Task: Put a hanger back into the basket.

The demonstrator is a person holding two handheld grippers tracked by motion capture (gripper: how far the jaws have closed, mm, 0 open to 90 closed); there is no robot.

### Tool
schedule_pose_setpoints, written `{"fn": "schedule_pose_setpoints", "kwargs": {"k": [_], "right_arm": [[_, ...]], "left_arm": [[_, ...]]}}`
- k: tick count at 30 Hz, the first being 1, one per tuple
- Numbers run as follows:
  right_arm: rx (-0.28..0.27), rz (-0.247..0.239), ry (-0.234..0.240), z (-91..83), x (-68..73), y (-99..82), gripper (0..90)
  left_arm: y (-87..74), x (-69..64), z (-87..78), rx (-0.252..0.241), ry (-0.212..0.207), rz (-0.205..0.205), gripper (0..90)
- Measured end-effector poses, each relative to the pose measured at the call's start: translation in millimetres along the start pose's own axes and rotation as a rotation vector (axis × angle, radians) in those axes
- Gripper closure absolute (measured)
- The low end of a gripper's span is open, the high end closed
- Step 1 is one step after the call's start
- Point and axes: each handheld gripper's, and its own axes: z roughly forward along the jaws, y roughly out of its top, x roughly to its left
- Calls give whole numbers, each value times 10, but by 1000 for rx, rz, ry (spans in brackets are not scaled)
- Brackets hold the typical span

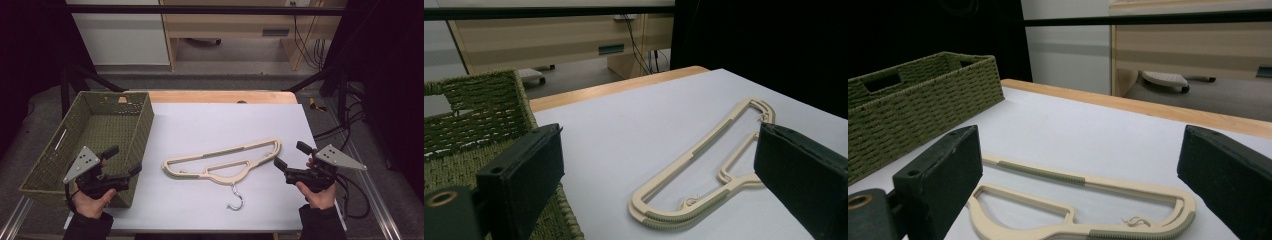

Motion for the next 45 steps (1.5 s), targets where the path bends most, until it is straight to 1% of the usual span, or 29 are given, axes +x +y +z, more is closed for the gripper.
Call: {"fn": "schedule_pose_setpoints", "kwargs": {"k": [5, 8, 9, 10, 11, 14, 19, 22, 23, 24, 25, 26, 27, 28, 29, 30, 31, 32, 33, 34, 35, 36, 39, 40, 41, 42, 43, 44, 45], "right_arm": [[17, -12, -10, 16, 52, 13, 59], [37, -31, -12, 51, 148, 34, 72], [37, -31, -12, 51, 148, 34, 72], [47, -38, -11, 82, 209, 40, 79], [47, -38, -11, 82, 209, 40, 79], [97, -41, 11, 169, 328, 18, 80], [137, -52, 30, 268, 427, -33, 93], [182, -41, 53, 375, 500, -110, 133], [182, -41, 53, 375, 500, -110, 133], [212, -39, 60, 438, 538, -161, 143], [212, -39, 60, 438, 538, -161, 143], [247, -34, 58, 498, 576, -218, 160], [247, -34, 58, 498, 576, -218, 160], [277, -36, 56, 554, 613, -276, 185], [277, -36, 56, 554, 613, -276, 185], [303, -37, 55, 603, 650, -335, 205], [303, -37, 55, 603, 650, -335, 205], [332, -27, 49, 643, 691, -392, 225], [332, -27, 49, 643, 691, -392, 225], [362, -34, 51, 674, 723, -449, 242], [362, -34, 51, 674, 723, -449, 242], [388, -35, 51, 706, 751, -504, 282], [413, -36, 43, 736, 778, -555, 309], [437, -34, 34, 765, 801, -606, 350], [437, -34, 34, 765, 801, -606, 350], [455, -40, 38, 791, 819, -656, 398], [455, -40, 38, 791, 819, -656, 398], [475, -33, 40, 817, 839, -697, 443], [475, -33, 40, 817, 839, -697, 443]], "left_arm": [[-11, -12, 1, 7, -2, 6, 61], [-12, -17, 3, 10, 1, 20, 61], [-12, -17, 3, 10, 1, 20, 61], [-12, -16, 2, 10, 2, 23, 61], [-12, -16, 2, 10, 2, 23, 62], [-20, -9, 6, 13, 7, 23, 62], [-22, -10, 14, 17, 7, 24, 62], [-29, -10, 18, 21, 11, 25, 63], [-29, -10, 18, 21, 11, 25, 63], [-32, -9, 19, 22, 10, 26, 63], [-32, -10, 20, 22, 12, 28, 63], [-35, -14, 23, 23, 13, 30, 63], [-35, -14, 23, 23, 13, 30, 63], [-38, -18, 27, 27, 16, 34, 64], [-38, -18, 27, 27, 16, 34, 63], [-42, -18, 31, 28, 16, 32, 63], [-42, -18, 31, 28, 16, 32, 64], [-46, -16, 33, 30, 18, 31, 64], [-46, -16, 33, 30, 18, 31, 64], [-49, -16, 34, 30, 18, 29, 65], [-49, -16, 34, 30, 18, 29, 65], [-48, -22, 34, 29, 17, 30, 65], [-48, -27, 36, 31, 18, 33, 66], [-49, -34, 40, 30, 17, 33, 67], [-49, -34, 40, 30, 17, 33, 67], [-52, -40, 46, 32, 16, 34, 67], [-52, -40, 46, 32, 16, 34, 67], [-53, -45, 50, 33, 15, 34, 67], [-54, -47, 53, 35, 14, 35, 67]]}}
